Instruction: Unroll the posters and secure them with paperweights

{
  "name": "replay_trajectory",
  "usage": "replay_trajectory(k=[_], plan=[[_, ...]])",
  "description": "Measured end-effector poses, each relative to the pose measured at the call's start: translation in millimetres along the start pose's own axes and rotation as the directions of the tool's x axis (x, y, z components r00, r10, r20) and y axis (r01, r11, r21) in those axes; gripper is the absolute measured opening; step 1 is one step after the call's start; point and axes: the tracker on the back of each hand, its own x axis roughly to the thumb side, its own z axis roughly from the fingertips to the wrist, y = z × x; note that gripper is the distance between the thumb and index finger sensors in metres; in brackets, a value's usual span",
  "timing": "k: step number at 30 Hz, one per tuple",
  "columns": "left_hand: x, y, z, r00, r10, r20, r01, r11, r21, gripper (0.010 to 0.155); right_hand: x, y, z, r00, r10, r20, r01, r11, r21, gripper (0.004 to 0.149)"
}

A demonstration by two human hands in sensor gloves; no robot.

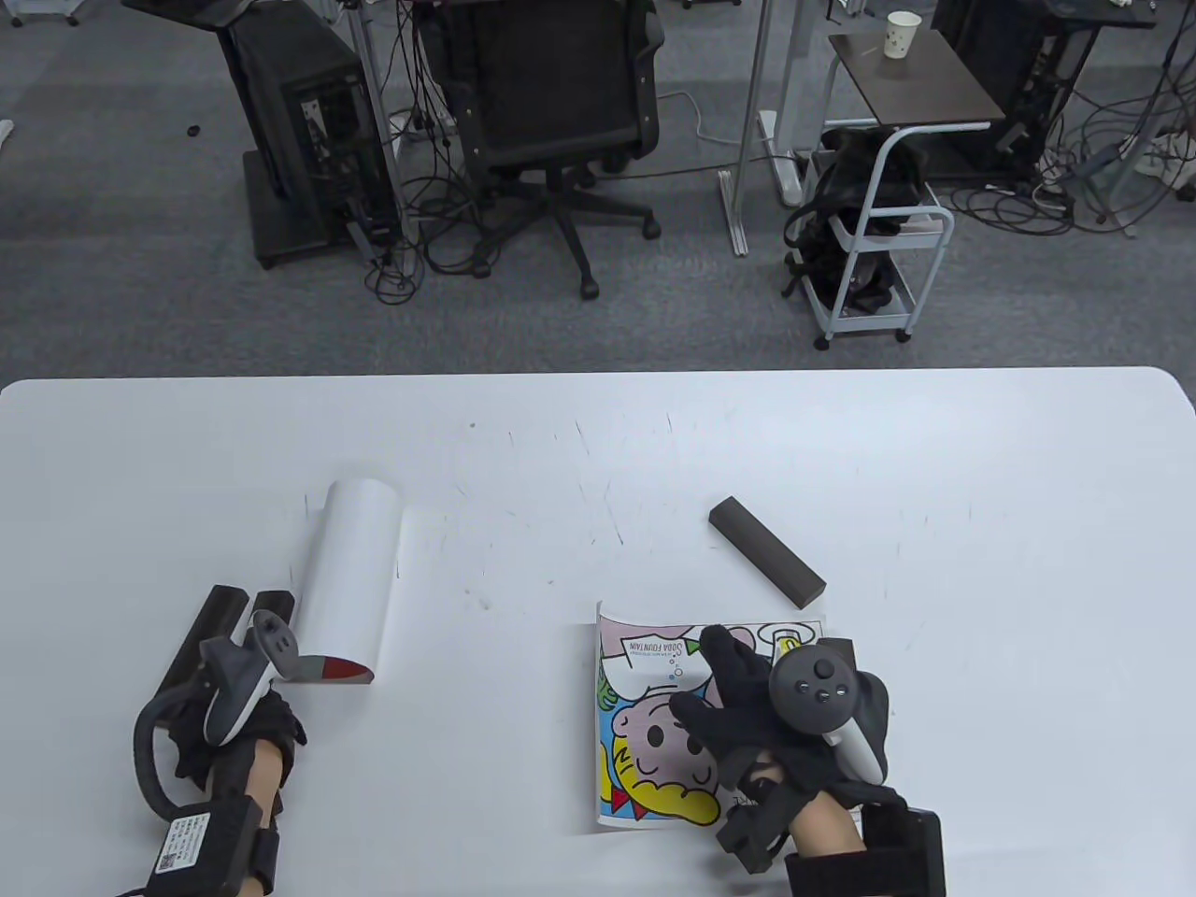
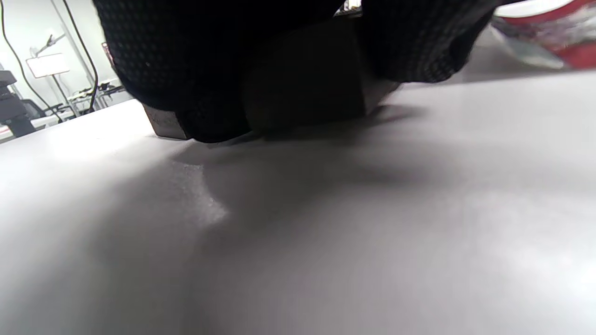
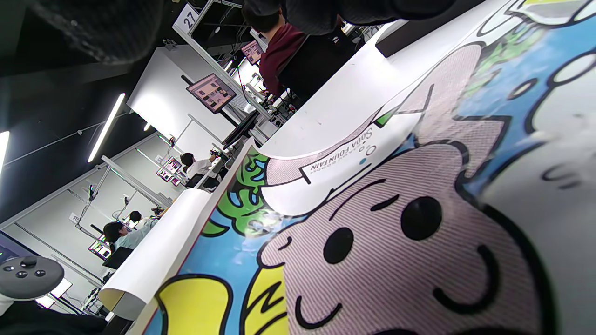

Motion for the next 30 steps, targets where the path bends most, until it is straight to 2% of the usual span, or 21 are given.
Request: replay_trajectory(k=[4,7,11,14,17,21,25,30], plan=[[-8.9,11.7,5.8,0.998,0.055,-0.021,-0.055,0.998,0.032,0.068,0.0,0.6,0.1,1.000,0.000,0.000,0.000,1.000,0.004,0.084],[-19.6,28.5,13.8,0.993,0.119,-0.019,-0.118,0.990,0.075,0.068,0.4,1.2,-0.1,1.000,0.001,0.004,-0.001,1.000,0.007,0.084],[-30.3,54.1,30.2,0.973,0.229,0.030,-0.231,0.962,0.148,0.068,-0.6,2.1,-2.5,1.000,-0.010,-0.001,0.010,1.000,0.014,0.082],[-31.2,73.3,47.9,0.941,0.317,0.117,-0.334,0.924,0.188,0.068,-1.2,0.3,-4.0,0.999,-0.039,-0.010,0.039,0.999,0.004,0.082],[-22.9,90.1,69.4,0.882,0.402,0.247,-0.449,0.875,0.180,0.068,5.8,-4.9,-4.0,0.995,-0.097,0.006,0.097,0.995,-0.011,0.083],[0.5,106.8,100.4,0.766,0.478,0.431,-0.572,0.812,0.116,0.068,28.3,-11.9,-2.7,0.985,-0.164,0.061,0.166,0.986,-0.022,0.083],[26.7,116.6,126.9,0.666,0.489,0.564,-0.618,0.785,0.049,0.068,51.1,-9.9,-2.3,0.976,-0.198,0.095,0.198,0.980,0.008,0.082],[60.9,120.8,156.1,0.547,0.487,0.681,-0.641,0.767,-0.034,0.068,74.8,7.3,-6.6,0.951,-0.289,0.106,0.284,0.957,0.067,0.082]])
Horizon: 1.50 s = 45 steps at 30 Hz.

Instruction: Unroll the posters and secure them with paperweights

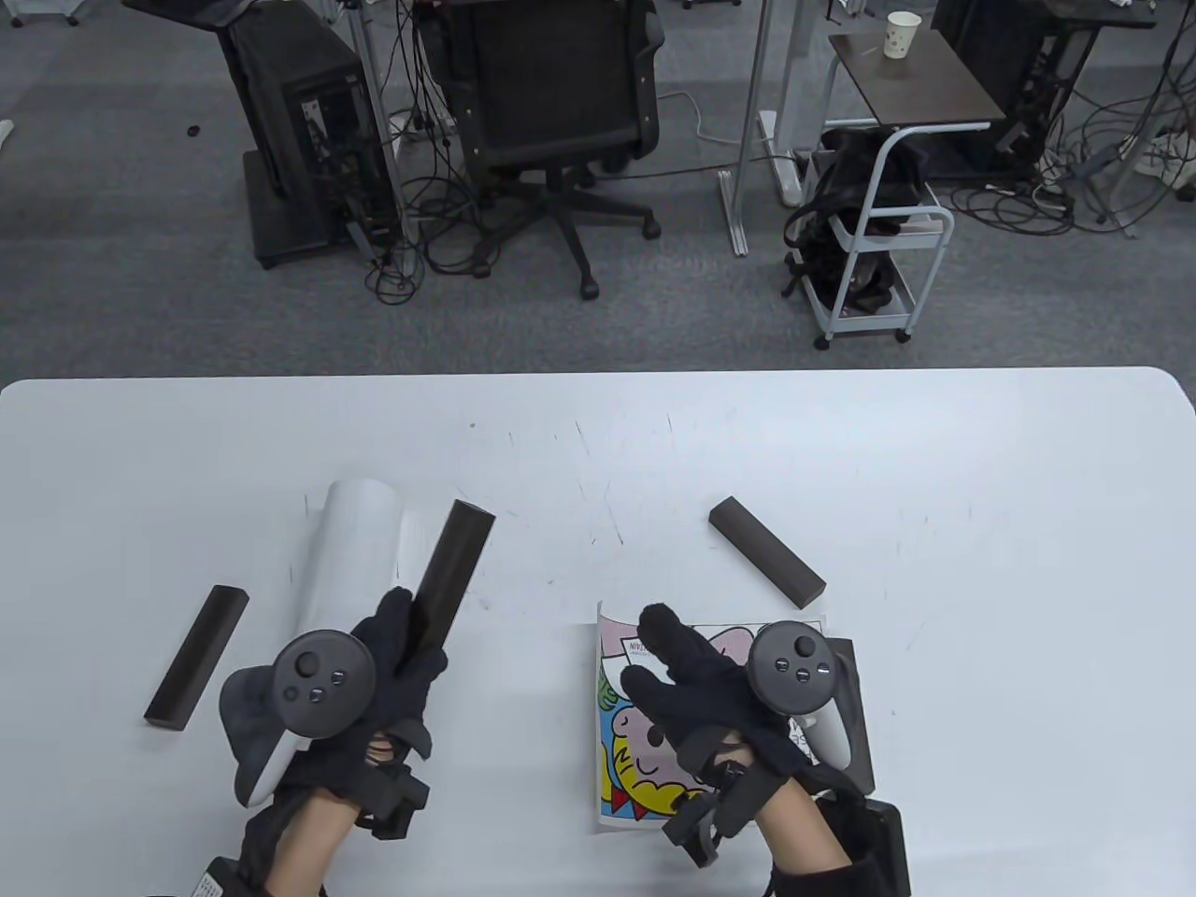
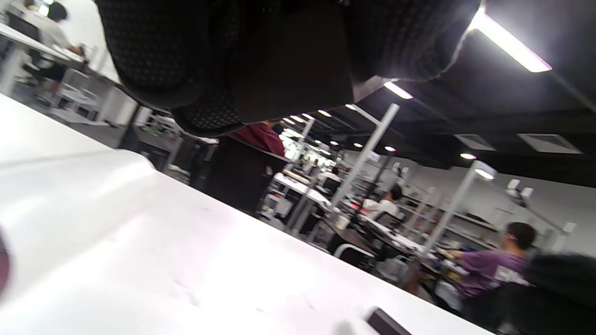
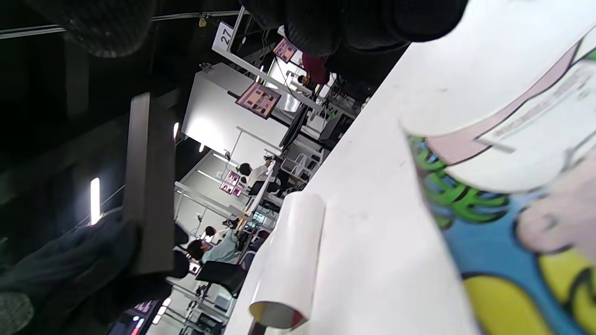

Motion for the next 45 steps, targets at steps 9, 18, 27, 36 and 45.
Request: replay_trajectory(k=[9,18,27,36,45], plan=[[33.9,-45.7,7.8,0.988,0.030,0.152,-0.020,0.997,-0.072,0.069,-7.2,44.0,-14.8,0.985,-0.172,-0.008,0.172,0.980,0.097,0.084],[37.0,-90.1,15.5,0.970,-0.074,0.232,0.093,0.993,-0.073,0.070,-17.7,54.0,-14.6,0.959,-0.276,-0.054,0.275,0.961,-0.038,0.087],[30.3,-108.9,19.8,0.954,-0.130,0.271,0.147,0.988,-0.043,0.077,-24.9,35.6,-15.5,0.982,-0.185,-0.030,0.174,0.958,-0.229,0.070],[-20.4,-110.5,11.0,0.981,0.128,0.148,-0.109,0.985,-0.134,0.080,-40.7,9.3,-8.6,0.979,-0.042,-0.199,-0.018,0.957,-0.289,0.070],[-31.8,-118.7,7.7,0.987,0.114,0.112,-0.095,0.982,-0.163,0.079,-65.9,48.7,-17.3,0.887,0.181,-0.424,-0.227,0.972,-0.059,0.069]])
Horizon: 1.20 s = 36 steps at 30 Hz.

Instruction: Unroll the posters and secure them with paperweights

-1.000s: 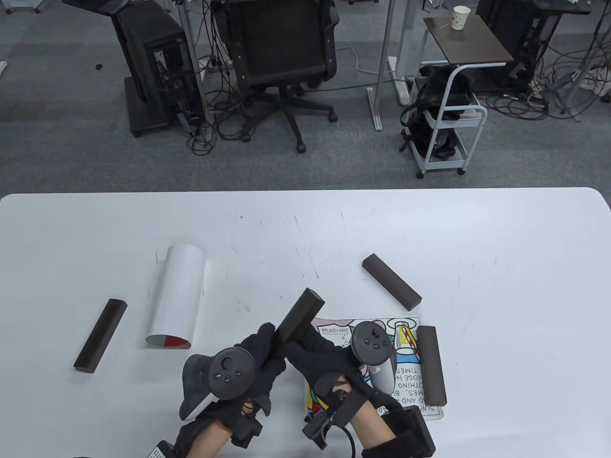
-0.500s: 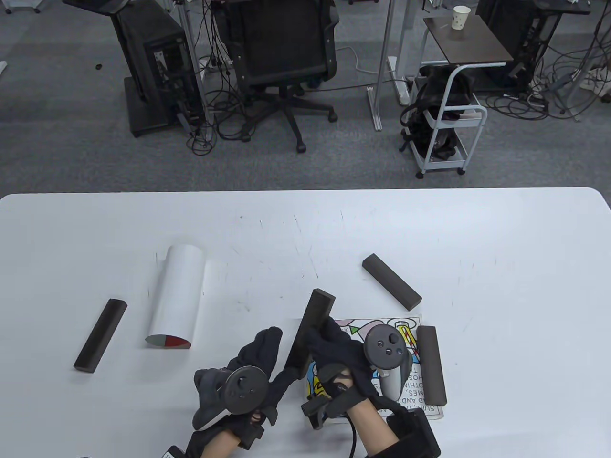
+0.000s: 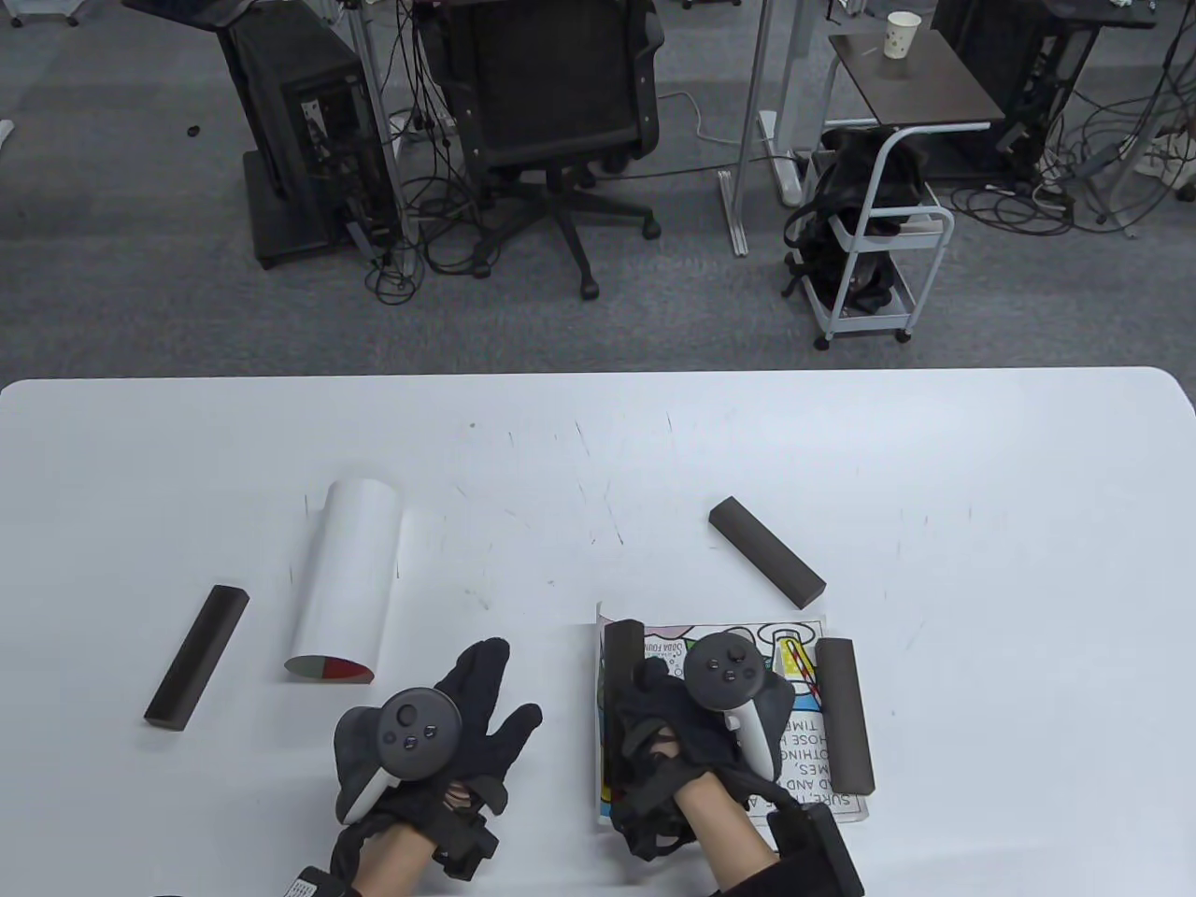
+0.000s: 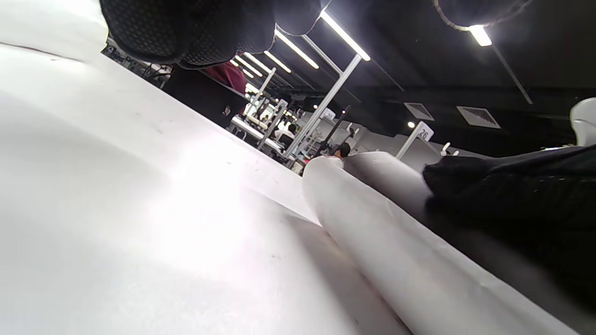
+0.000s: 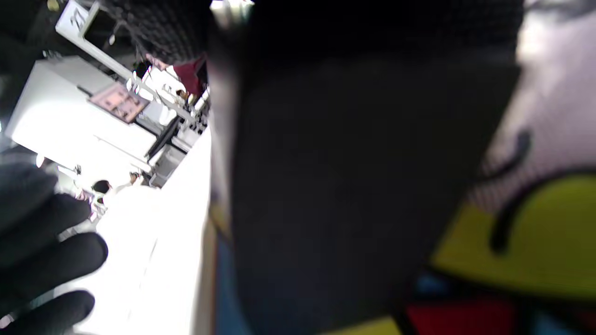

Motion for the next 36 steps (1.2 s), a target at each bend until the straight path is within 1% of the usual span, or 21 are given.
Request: replay_trajectory(k=[6,9,12,15,16,18,22,24,27,29,33,36], plan=[[1.4,-3.8,-0.5,1.000,-0.030,0.006,0.031,0.999,-0.016,0.079,6.9,23.6,-1.4,0.993,0.116,0.019,-0.117,0.993,0.032,0.069],[1.9,-4.4,-0.6,0.999,-0.033,0.006,0.033,0.999,-0.022,0.079,9.4,29.2,-0.7,0.986,0.161,0.031,-0.162,0.987,0.013,0.070],[2.5,-4.4,-0.4,0.999,-0.033,0.006,0.033,0.999,-0.026,0.079,11.9,30.0,1.2,0.969,0.248,0.020,-0.247,0.968,-0.049,0.069],[2.6,-4.5,-0.3,0.999,-0.032,0.011,0.032,0.999,-0.032,0.079,15.0,27.9,3.4,0.947,0.321,-0.004,-0.320,0.944,-0.076,0.065],[2.6,-4.3,-0.2,0.999,-0.031,0.013,0.032,0.999,-0.033,0.079,15.6,25.9,3.7,0.924,0.382,-0.017,-0.382,0.921,-0.073,0.063],[2.2,-3.6,-0.2,0.999,-0.032,0.020,0.033,0.999,-0.032,0.080,15.6,23.7,3.5,0.891,0.453,-0.010,-0.453,0.888,-0.084,0.059],[1.5,-3.3,-0.1,0.999,-0.029,0.026,0.030,0.999,-0.028,0.080,15.2,21.7,4.0,0.885,0.466,-0.007,-0.466,0.883,-0.064,0.060],[1.2,-2.9,0.1,0.999,-0.027,0.030,0.028,0.999,-0.023,0.080,16.6,16.7,5.5,0.874,0.486,-0.011,-0.485,0.872,-0.071,0.066],[0.9,-2.3,0.5,0.999,-0.023,0.036,0.024,1.000,-0.018,0.080,22.1,4.1,10.0,0.888,0.459,0.013,-0.456,0.885,-0.091,0.073],[0.8,-2.2,0.5,0.999,-0.022,0.040,0.023,1.000,-0.017,0.081,29.3,-6.3,14.4,0.903,0.428,0.047,-0.420,0.900,-0.119,0.076],[0.6,-2.2,1.0,0.999,-0.024,0.044,0.025,1.000,-0.018,0.081,49.8,-36.3,27.6,0.925,0.343,0.167,-0.316,0.934,-0.165,0.079],[0.6,-1.8,1.4,0.999,-0.022,0.046,0.023,1.000,-0.017,0.082,54.9,-57.0,35.0,0.932,0.281,0.229,-0.242,0.953,-0.183,0.081]])
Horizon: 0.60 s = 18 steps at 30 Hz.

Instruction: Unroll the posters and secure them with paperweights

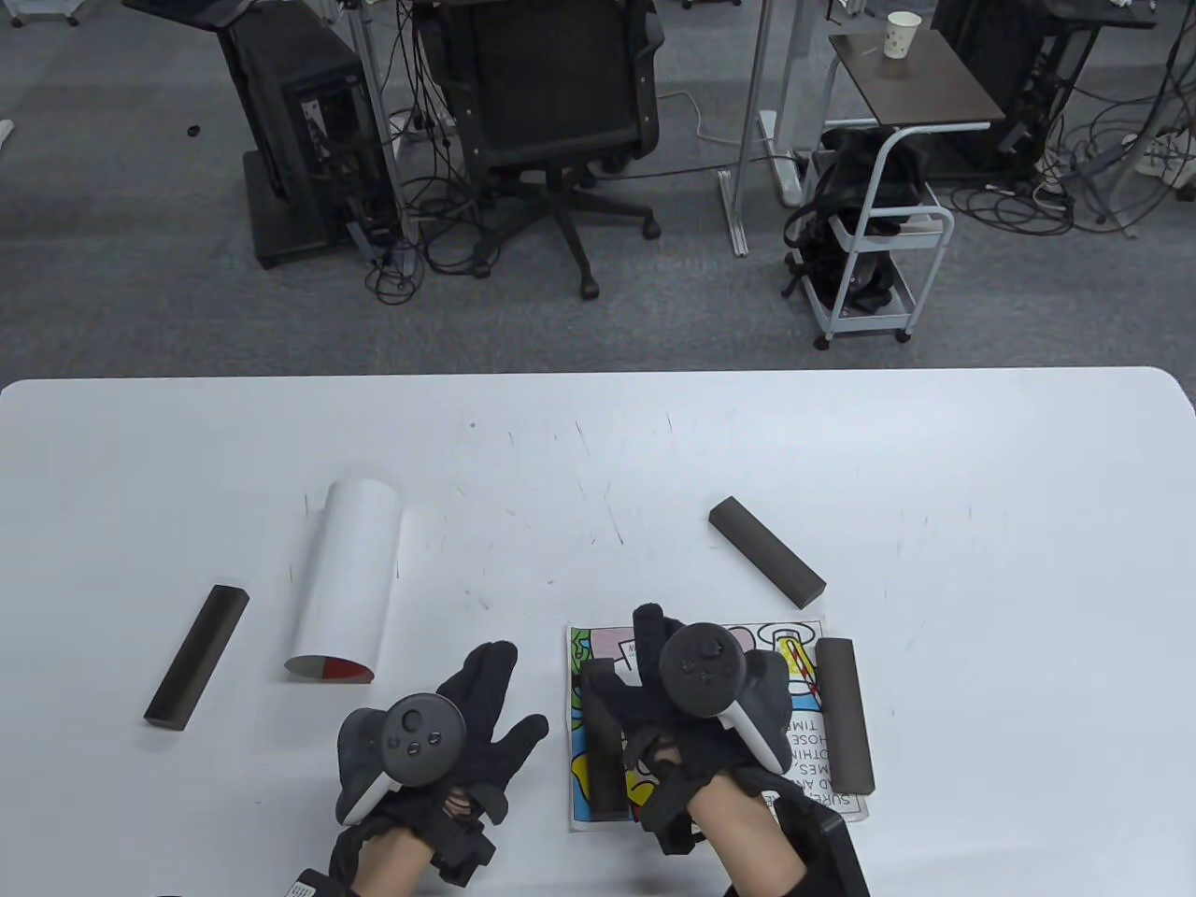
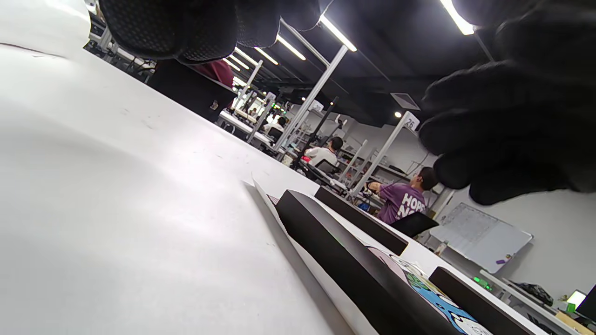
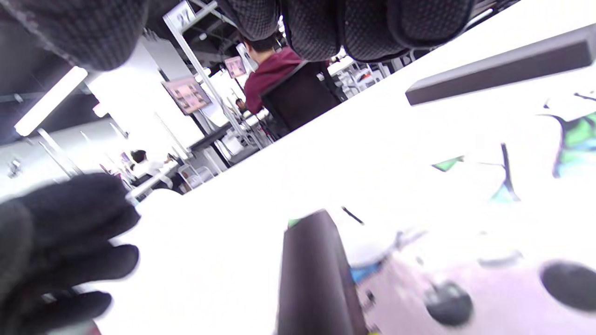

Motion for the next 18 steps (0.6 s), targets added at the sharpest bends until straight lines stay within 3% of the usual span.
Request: replay_trajectory(k=[4,9,18], plan=[[-0.9,0.4,0.3,1.000,0.013,-0.002,-0.013,1.000,0.003,0.082,-17.0,-12.2,4.1,0.993,-0.105,0.054,0.106,0.994,-0.024,0.083],[-2.7,-0.7,-0.2,0.999,0.034,-0.008,-0.034,0.999,-0.008,0.083,-49.0,-4.6,5.0,0.973,-0.213,0.095,0.211,0.977,0.027,0.083],[-7.3,-1.7,-1.1,0.997,0.066,-0.027,-0.066,0.998,-0.022,0.083,-74.7,8.9,4.3,0.971,-0.219,0.097,0.215,0.975,0.056,0.084]])
